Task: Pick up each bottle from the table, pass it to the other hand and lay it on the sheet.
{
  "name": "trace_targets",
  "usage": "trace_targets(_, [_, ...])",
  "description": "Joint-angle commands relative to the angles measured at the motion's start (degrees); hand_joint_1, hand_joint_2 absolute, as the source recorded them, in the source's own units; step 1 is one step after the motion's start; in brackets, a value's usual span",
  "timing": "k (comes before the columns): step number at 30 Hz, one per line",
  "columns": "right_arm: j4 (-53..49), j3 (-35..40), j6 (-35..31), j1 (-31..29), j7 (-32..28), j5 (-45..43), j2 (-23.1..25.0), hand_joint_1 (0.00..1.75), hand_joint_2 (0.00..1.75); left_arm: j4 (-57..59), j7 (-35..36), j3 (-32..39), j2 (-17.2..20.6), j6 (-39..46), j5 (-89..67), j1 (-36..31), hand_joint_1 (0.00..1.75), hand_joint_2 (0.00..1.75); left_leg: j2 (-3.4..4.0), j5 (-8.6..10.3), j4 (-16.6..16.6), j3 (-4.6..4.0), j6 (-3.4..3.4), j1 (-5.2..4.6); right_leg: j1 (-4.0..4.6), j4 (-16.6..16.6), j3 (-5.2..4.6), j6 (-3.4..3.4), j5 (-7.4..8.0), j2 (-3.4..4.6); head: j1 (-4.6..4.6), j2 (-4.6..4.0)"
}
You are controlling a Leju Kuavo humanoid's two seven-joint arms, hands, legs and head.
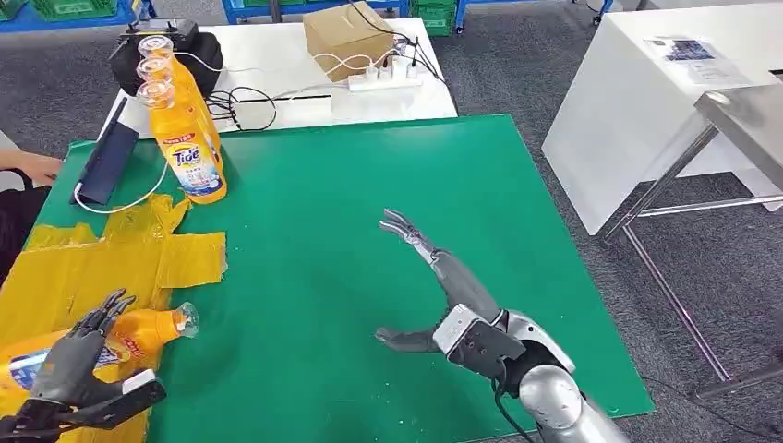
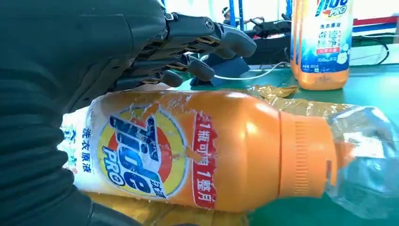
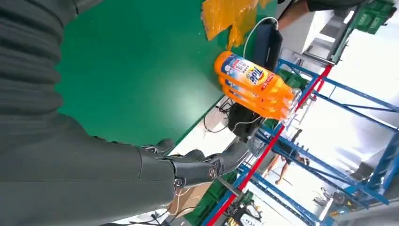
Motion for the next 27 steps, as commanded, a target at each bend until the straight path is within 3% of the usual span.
trace_targets(1, [2.7,0.1,-0.2,-0.9,-0.2,0.0,-0.3,0.00,1.75,-0.7,0.1,1.5,-2.7,-0.5,0.1,0.2,0.00,1.75,-0.14,0.01,-0.1,0.19,0.19,-0.14,-0.12,0.0,0.12,-0.06,-0.03,0.00,0.02,0.00])
trace_targets(5, [2.8,0.2,-0.2,-0.9,-0.2,0.0,-0.2,0.00,1.75,-0.3,0.0,1.9,-3.0,-0.5,0.3,-0.2,0.00,1.75,-0.11,0.01,-0.1,0.09,0.14,-0.08,-0.07,0.0,0.06,-0.04,-0.01,0.00,0.02,0.00])
trace_targets(6, [2.7,0.0,-0.3,-0.7,-0.3,0.2,-0.2,0.00,1.75,-1.2,-1.8,4.1,-5.2,1.2,2.1,-0.3,0.00,0.00,-0.15,0.01,-0.1,0.19,0.22,-0.15,-0.13,0.0,0.12,-0.06,-0.03,0.01,0.00,0.00])
trace_targets(8, [1.9,-0.2,-0.9,0.6,-0.6,1.2,0.1,0.00,1.75,-5.1,-3.7,8.2,-9.9,3.5,4.7,-0.1,0.00,0.00,-0.18,0.02,-0.2,0.20,0.24,-0.17,-0.15,0.0,0.14,-0.06,-0.02,-0.01,0.02,0.00])
trace_targets(9, [0.8,-0.3,-2.1,2.1,-1.3,3.2,0.2,0.00,1.75,-8.3,-4.6,11.7,-13.8,2.4,11.7,-0.4,0.00,0.00,-0.16,0.03,-0.1,0.07,0.16,-0.09,-0.08,-0.1,0.08,-0.02,0.00,-0.06,0.02,0.00])
trace_targets(11, [-1.4,-0.2,-3.8,4.6,-2.6,5.5,0.8,0.00,1.75,-13.2,-5.8,16.2,-18.1,0.3,21.0,-1.4,0.00,0.00,-0.31,0.03,-0.1,0.07,0.21,-0.12,-0.10,-0.1,0.10,-0.02,-0.04,-0.18,0.02,0.00])
trace_targets(12, [-2.0,0.1,-4.5,5.3,-2.8,6.8,0.8,0.00,0.00,-14.9,-5.5,18.7,-19.8,-2.8,27.5,-2.3,0.00,0.00,-0.26,0.02,0.0,-0.04,0.13,-0.05,-0.04,-0.1,0.01,-0.01,-0.03,-0.18,0.02,0.00])
trace_targets(17, [-3.8,-1.8,-7.8,7.8,-7.8,8.2,3.5,0.00,0.00,-19.6,-6.5,24.9,-23.5,-17.3,44.4,-4.5,0.00,0.00,-0.29,-0.04,-0.1,0.03,0.22,-0.16,-0.16,0.0,0.02,-0.09,-0.10,-0.11,0.02,0.00])
trace_targets(18, [-4.5,-3.0,-6.6,9.2,-10.8,5.1,4.3,0.00,0.00,-20.2,-8.0,24.0,-23.4,-26.6,51.2,-3.3,0.00,0.00,-0.21,-0.01,0.0,-0.09,0.14,-0.11,-0.11,0.0,-0.08,-0.07,-0.05,-0.10,0.02,0.00])
trace_targets(27, [-6.6,-5.0,-6.2,12.3,-14.4,6.1,4.6,0.00,0.00,-25.6,-9.5,19.3,-25.5,-32.9,53.1,0.8,0.00,0.00,-0.10,-0.04,0.0,-0.09,0.16,-0.12,-0.12,0.0,-0.10,-0.04,-0.04,0.00,0.02,0.00])
